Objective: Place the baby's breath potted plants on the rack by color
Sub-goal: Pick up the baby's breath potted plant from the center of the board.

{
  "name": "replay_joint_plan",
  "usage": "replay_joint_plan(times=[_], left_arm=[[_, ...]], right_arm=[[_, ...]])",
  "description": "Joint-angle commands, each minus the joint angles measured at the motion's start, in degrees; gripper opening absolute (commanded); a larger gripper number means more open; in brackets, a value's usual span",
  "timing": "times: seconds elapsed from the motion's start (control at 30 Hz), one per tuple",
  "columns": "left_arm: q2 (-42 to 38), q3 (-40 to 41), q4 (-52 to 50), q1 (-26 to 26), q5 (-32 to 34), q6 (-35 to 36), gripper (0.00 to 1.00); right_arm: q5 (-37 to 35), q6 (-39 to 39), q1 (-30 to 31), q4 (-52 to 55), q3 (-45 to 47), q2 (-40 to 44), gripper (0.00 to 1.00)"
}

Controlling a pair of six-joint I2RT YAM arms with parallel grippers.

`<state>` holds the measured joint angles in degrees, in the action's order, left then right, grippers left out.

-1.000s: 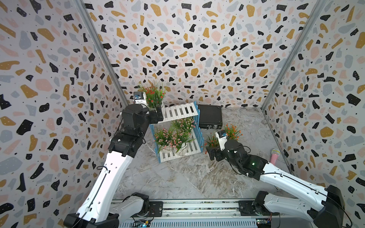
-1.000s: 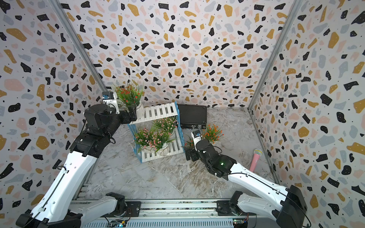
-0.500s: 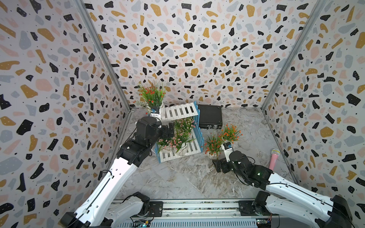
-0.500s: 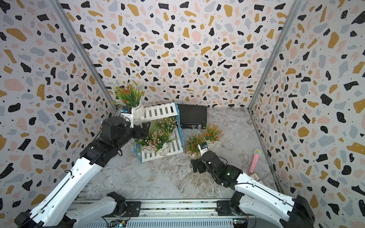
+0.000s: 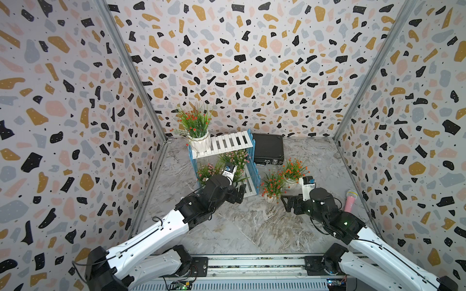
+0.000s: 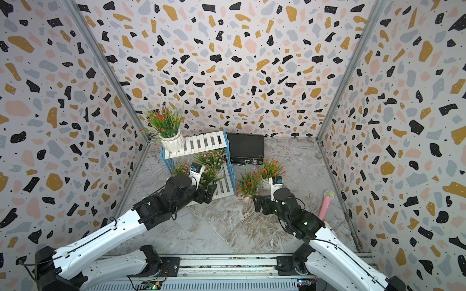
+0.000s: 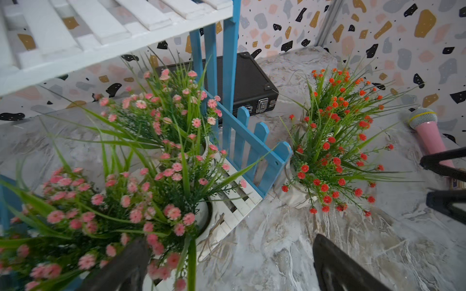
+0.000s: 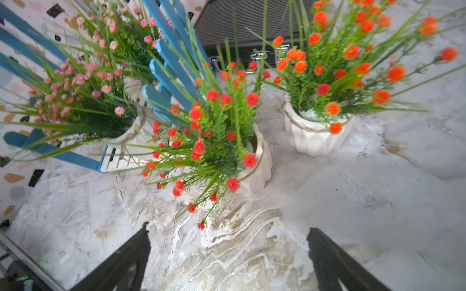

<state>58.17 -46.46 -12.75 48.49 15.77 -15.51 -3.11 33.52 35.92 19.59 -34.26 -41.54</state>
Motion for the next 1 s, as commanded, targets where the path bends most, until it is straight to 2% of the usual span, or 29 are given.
replay_joint_plan(times=[0.0,0.17,0.37,0.67,0.77,0.97], left_arm=[[0.2,5.3,13.9,4.7,1.0,0.6,0.99],[5.3,13.2,31.9,10.0,-2.9,5.1,0.99],[14.6,17.3,49.0,11.2,-6.0,4.4,0.99],[32.5,17.1,70.3,13.1,-7.2,6.1,0.99],[38.3,17.0,77.7,13.5,-5.2,6.7,0.99],[45.2,13.7,81.6,13.7,-1.3,10.2,0.99]], right_arm=[[9.1,2.8,-4.8,2.5,-2.2,-0.4,0.99],[15.1,3.1,-9.6,1.7,-3.2,-1.9,0.99],[20.7,3.2,-14.9,1.4,-3.4,-2.1,0.99],[24.5,1.6,-19.8,0.8,-2.4,-1.6,0.99],[25.5,1.1,-20.8,0.0,-2.1,-1.2,0.99],[26.1,-0.6,-21.6,-0.1,-2.4,-0.9,0.99]])
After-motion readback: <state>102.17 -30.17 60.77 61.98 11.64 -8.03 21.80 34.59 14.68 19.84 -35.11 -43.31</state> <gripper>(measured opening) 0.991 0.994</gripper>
